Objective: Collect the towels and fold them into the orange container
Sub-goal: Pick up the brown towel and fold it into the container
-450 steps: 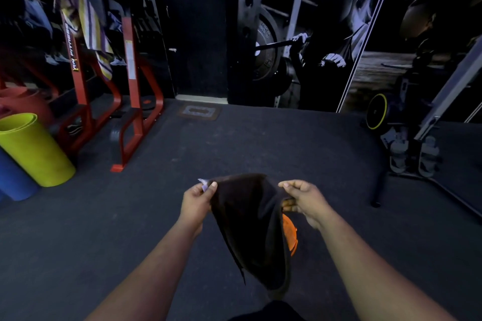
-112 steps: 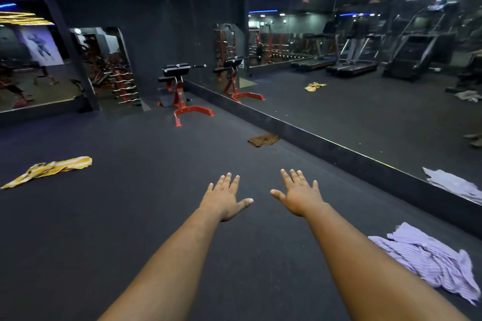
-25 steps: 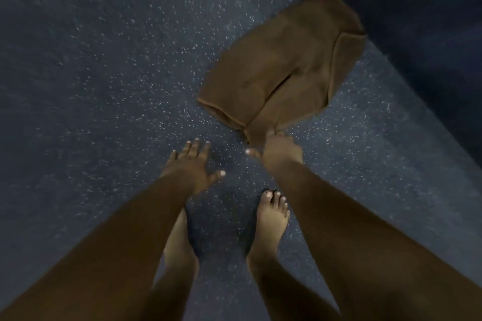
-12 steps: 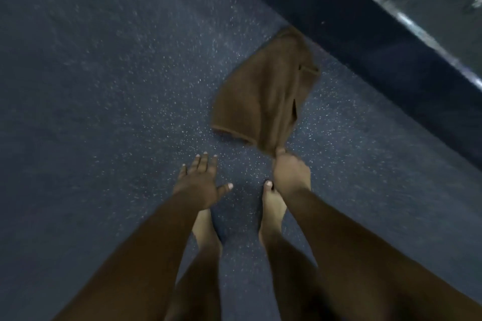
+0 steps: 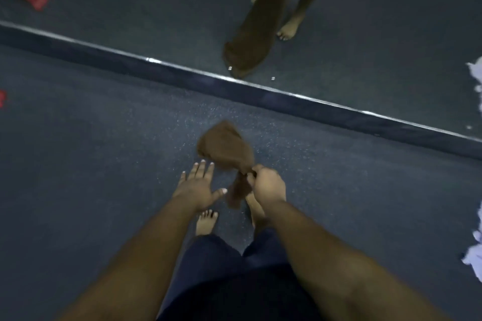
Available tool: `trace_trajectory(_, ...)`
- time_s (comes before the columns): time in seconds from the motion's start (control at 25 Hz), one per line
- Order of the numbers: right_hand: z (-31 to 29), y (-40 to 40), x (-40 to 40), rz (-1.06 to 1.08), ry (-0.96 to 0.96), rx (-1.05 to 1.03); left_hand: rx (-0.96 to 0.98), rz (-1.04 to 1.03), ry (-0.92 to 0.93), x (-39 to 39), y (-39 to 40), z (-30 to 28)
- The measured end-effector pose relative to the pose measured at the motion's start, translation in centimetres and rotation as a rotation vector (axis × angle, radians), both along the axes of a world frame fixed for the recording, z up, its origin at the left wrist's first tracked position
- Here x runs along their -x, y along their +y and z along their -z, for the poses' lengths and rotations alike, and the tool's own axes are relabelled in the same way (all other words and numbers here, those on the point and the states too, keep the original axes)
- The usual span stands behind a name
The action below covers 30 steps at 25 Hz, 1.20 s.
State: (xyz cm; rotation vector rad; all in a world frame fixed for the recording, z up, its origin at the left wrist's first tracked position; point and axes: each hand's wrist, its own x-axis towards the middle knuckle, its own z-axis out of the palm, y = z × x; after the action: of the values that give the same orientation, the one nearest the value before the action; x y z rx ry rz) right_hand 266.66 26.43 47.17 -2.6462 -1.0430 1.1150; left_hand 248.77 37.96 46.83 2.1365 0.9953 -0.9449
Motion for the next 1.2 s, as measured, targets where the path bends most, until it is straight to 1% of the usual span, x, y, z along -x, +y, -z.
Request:
trace_trajectory(0.12,-6.0,-4.6,0.4,0.261,-0.012,-0.076,-0.077,0.182,-0.08,-0.9,-0.8,-4.9)
trace_trajectory(0.28,-11.9,-11.6,2.0,0.501,-0.093,-0.139,-0.149,0.452,-0.155,-2.6,-3.8,-10.4)
trace_trajectory(0.4,-15.5,-18.3,3.2,0.689,-0.153,-0.156,-0.179,0.642,-0.182,-4.7,-8.4,-14.2)
trace_trajectory(0.52,-17.9,-25.6,3.9,0.876,-0.213,-0.176,-0.168,0.797,-0.21,-7.1,-14.0,-16.6)
trace_trajectory(0.68,-20.5,-37.8,5.2,1.117,-0.319,-0.211,-0.201,1.02,-0.296,-10.3,-24.6,-19.0)
trace_trajectory(0.84,-22.0,-50.6,7.8,1.276,-0.364,-0.207,-0.193,1.155,-0.34,-12.9,-36.7,-20.5)
trace_trajectory(1.04,-23.2,-69.6,11.7,1.521,-0.453,-0.175,-0.182,1.337,-0.436,-15.8,-55.9,-22.1)
trace_trajectory(1.2,-24.8,-81.2,14.0,1.584,-0.519,-0.114,-0.157,1.526,-0.508,-16.8,-70.8,-23.6)
